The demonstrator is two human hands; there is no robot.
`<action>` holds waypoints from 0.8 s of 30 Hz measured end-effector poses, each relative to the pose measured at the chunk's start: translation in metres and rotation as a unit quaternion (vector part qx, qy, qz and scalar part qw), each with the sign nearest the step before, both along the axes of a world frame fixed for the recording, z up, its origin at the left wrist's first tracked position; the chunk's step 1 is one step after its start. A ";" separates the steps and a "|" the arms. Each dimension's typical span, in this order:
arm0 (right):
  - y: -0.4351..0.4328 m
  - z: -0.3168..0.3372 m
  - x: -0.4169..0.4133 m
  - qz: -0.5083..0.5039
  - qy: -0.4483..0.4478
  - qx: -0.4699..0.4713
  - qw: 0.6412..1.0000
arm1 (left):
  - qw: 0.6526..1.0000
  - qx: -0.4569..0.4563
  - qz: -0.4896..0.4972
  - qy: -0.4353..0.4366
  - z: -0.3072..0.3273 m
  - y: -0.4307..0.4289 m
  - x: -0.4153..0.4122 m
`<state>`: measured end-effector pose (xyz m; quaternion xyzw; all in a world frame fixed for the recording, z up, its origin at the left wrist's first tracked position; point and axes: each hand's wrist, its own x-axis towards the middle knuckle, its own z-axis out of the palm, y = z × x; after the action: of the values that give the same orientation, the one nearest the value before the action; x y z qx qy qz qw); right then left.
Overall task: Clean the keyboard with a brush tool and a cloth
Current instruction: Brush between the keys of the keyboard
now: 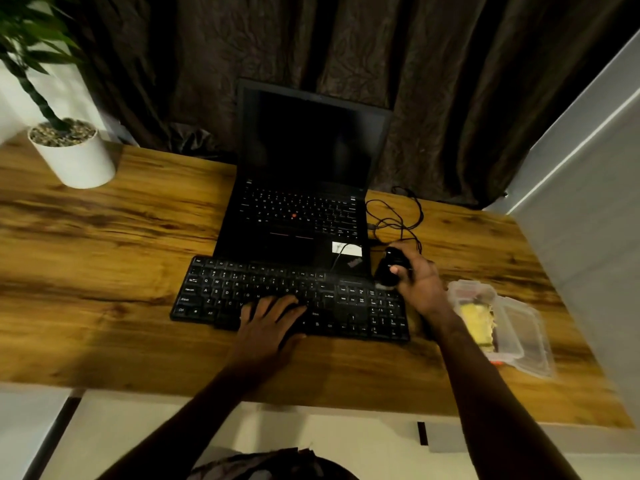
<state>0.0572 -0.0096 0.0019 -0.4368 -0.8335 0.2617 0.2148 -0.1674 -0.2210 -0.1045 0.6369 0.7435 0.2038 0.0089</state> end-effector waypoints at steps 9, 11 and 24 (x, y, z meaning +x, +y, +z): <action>0.012 0.000 0.018 -0.027 -0.027 -0.007 0.999 | 1.000 0.004 0.003 0.000 0.003 -0.001 0.001; 0.009 0.000 0.017 -0.034 -0.028 0.002 0.999 | 1.000 0.011 0.004 -0.001 0.003 -0.001 0.002; 0.009 0.011 0.021 -0.042 -0.037 -0.013 0.998 | 1.000 -0.005 -0.006 0.001 0.001 0.000 0.000</action>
<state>0.0779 -0.0003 0.0132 -0.4833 -0.8185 0.2467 0.1886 -0.1671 -0.2213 -0.1033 0.6412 0.7408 0.1997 0.0128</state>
